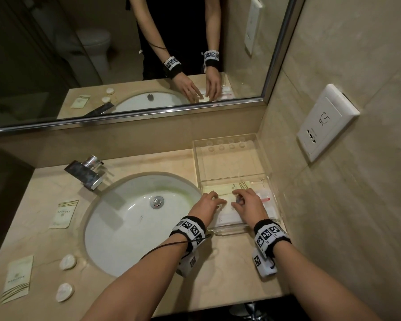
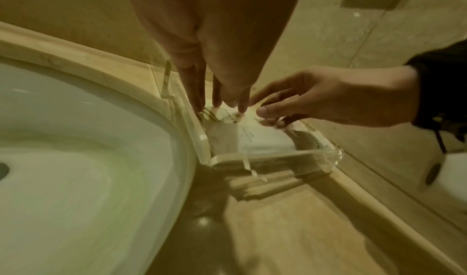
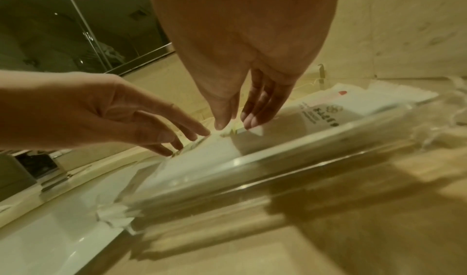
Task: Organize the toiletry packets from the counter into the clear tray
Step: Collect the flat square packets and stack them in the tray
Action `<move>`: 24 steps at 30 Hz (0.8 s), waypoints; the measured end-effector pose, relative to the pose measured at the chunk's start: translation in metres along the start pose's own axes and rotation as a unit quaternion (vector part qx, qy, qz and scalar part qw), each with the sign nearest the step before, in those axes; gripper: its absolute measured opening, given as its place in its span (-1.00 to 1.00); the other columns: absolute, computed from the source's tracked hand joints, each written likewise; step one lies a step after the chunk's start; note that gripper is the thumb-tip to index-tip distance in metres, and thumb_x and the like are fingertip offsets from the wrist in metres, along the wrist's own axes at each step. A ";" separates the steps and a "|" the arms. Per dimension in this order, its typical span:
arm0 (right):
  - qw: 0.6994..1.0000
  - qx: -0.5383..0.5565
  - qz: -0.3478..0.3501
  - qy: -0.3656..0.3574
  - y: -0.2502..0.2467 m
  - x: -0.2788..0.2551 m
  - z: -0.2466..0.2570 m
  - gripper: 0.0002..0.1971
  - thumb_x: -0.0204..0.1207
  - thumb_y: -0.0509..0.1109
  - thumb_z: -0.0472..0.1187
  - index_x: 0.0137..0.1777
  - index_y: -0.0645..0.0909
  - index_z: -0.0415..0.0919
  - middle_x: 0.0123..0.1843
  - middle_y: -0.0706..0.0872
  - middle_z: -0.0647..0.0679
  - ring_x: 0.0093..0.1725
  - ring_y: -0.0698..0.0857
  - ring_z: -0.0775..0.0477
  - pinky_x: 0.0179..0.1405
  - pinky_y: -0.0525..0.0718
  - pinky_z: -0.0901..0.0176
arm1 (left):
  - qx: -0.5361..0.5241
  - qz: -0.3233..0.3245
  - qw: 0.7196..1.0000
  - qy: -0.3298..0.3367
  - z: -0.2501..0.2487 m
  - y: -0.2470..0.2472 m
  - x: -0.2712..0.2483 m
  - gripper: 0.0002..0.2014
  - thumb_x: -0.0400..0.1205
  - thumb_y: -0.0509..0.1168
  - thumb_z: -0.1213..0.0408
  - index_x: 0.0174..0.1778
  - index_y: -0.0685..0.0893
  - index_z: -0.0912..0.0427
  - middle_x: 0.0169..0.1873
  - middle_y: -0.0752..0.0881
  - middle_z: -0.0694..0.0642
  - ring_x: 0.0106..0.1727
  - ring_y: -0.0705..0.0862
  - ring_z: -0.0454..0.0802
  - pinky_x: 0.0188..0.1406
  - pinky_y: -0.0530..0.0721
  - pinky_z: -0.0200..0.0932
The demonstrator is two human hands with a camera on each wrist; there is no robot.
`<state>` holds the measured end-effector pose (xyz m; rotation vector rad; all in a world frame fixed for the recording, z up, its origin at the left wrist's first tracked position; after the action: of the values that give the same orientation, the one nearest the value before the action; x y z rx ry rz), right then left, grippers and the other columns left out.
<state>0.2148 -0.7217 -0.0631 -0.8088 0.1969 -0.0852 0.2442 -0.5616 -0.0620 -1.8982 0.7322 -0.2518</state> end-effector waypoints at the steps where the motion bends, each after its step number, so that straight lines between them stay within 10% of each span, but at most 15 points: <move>1: 1.000 0.000 -0.007 0.000 -0.002 0.000 0.002 -0.68 0.51 0.48 -0.24 0.26 0.65 -0.15 0.10 0.61 -0.03 -0.12 0.64 0.04 0.03 0.72 0.03 | -0.017 -0.004 1.000 -0.005 0.001 -0.004 0.000 -0.57 0.60 0.26 0.53 0.30 0.66 -0.01 0.20 0.61 0.11 0.21 0.58 0.09 0.15 0.66 -0.01; 12: 0.991 0.066 -0.046 -0.107 0.001 0.018 0.102 -0.87 0.54 0.43 -0.21 0.06 0.71 -0.08 -0.07 0.73 0.02 -0.20 0.70 0.13 -0.12 0.68 0.29 | -0.248 -0.143 0.945 -0.157 0.064 -0.087 -0.058 -0.84 0.62 0.28 0.44 -0.02 0.74 0.16 -0.07 0.78 0.05 -0.14 0.68 -0.09 -0.13 0.61 -0.42; 24: 0.943 0.089 0.191 -0.256 0.157 -0.010 0.283 -0.94 0.54 0.41 -0.21 -0.04 0.71 -0.06 -0.17 0.75 0.09 -0.23 0.70 0.11 -0.22 0.58 0.44 | -0.271 -0.247 0.856 -0.365 0.206 -0.112 -0.245 -0.81 0.56 0.27 0.45 -0.12 0.76 0.12 -0.17 0.80 0.08 -0.27 0.65 -0.03 -0.33 0.52 -0.58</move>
<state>0.2633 -0.4114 0.0154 -0.5776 -0.1491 0.4662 0.1917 -0.2296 -0.0166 -2.4533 -0.2506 0.4057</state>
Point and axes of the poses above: each hand's wrist, its own x-axis towards the middle knuckle, its own y-axis out of the palm, z = x × y, the point moved 4 cm from there along x, towards the middle knuckle
